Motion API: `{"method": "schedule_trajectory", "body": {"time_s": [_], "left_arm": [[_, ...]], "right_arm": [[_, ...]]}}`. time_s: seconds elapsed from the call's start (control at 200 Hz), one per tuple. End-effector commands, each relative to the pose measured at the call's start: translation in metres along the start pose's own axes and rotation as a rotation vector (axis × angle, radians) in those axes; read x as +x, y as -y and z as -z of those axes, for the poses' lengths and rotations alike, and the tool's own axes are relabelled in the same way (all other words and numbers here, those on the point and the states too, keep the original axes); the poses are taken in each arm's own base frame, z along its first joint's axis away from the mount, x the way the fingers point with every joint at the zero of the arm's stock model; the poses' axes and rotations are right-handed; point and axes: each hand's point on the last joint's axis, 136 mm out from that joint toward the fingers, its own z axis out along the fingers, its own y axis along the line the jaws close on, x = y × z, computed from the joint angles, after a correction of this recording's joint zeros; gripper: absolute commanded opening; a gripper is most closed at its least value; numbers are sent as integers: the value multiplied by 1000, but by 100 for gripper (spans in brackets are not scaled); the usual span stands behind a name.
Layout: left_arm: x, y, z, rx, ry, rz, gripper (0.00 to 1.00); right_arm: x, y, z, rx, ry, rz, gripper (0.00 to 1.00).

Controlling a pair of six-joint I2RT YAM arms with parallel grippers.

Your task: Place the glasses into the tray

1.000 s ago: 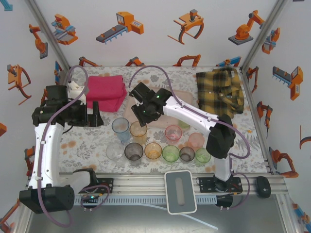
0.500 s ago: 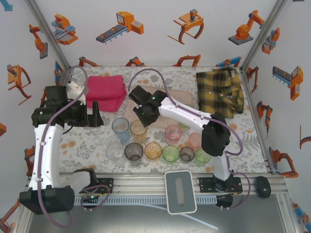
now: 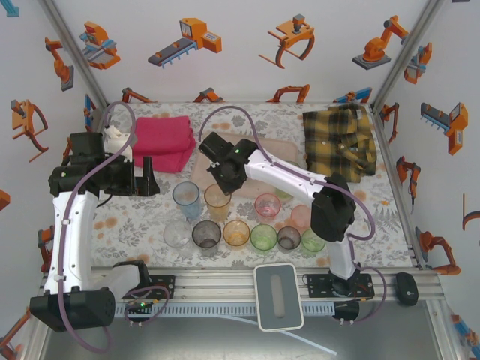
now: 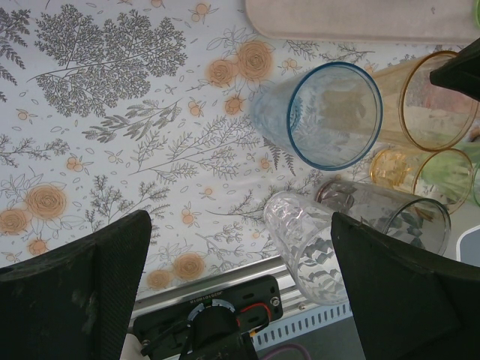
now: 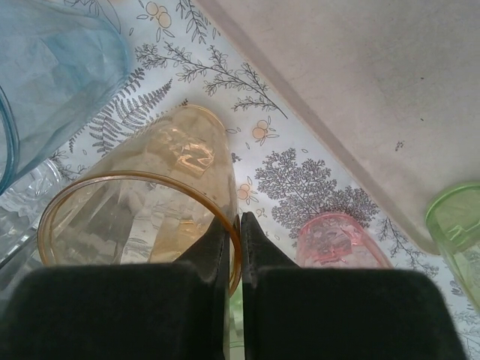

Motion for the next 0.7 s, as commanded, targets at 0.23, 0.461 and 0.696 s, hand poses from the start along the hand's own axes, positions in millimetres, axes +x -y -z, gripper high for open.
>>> {"method": "schedule_trajectory", "body": {"time_s": [0.23,0.461,0.696], "left_arm": [[2,4,4,20,16,-6,97],[1,5,5,24,15,-5,97],[0,5,5,22,15,-5,97]], "right_arm": [[-20,9,37,22,64,-8,0],[-36,32,65,11,119,-64,0],[-64,77,100,-1,210,-144,0]]}}
